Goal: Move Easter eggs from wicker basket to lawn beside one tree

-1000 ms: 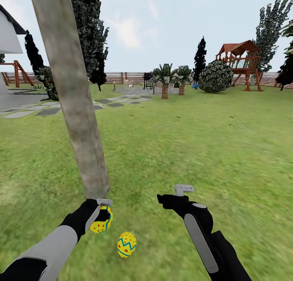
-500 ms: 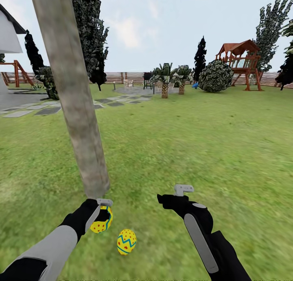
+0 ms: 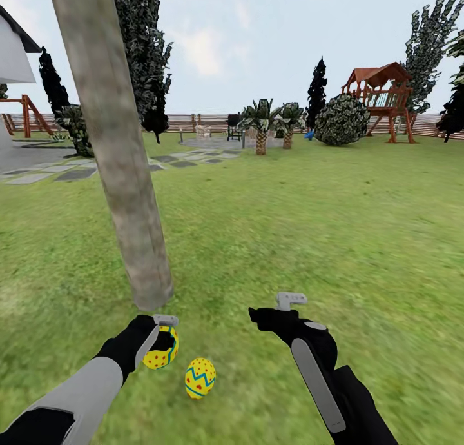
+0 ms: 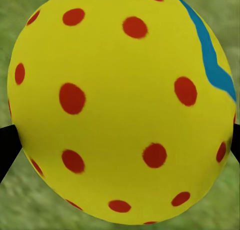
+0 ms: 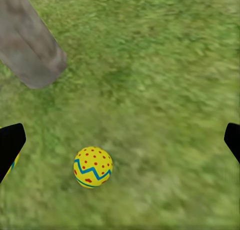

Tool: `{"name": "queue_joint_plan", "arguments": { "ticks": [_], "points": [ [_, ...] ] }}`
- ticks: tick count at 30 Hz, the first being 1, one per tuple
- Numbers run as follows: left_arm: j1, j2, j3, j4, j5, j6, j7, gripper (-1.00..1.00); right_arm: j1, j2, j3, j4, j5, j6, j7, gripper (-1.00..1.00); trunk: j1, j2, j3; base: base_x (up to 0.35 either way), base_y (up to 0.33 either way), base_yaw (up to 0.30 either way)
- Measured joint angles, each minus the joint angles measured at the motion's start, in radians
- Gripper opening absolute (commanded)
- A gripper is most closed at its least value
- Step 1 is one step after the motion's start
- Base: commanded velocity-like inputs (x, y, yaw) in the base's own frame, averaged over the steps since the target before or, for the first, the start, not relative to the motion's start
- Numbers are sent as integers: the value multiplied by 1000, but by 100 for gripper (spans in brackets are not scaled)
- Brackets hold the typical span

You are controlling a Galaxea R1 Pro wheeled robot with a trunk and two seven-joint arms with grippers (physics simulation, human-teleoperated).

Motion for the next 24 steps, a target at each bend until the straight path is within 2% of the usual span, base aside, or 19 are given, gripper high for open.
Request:
{"name": "queue_joint_plan", "arguments": {
  "ticks": [24],
  "points": [
    [0,0,0,2,0,13,-1,-100,0,2,0,0,0,0,0,100,92,-168,-75,0,0,0]
  ]
}}
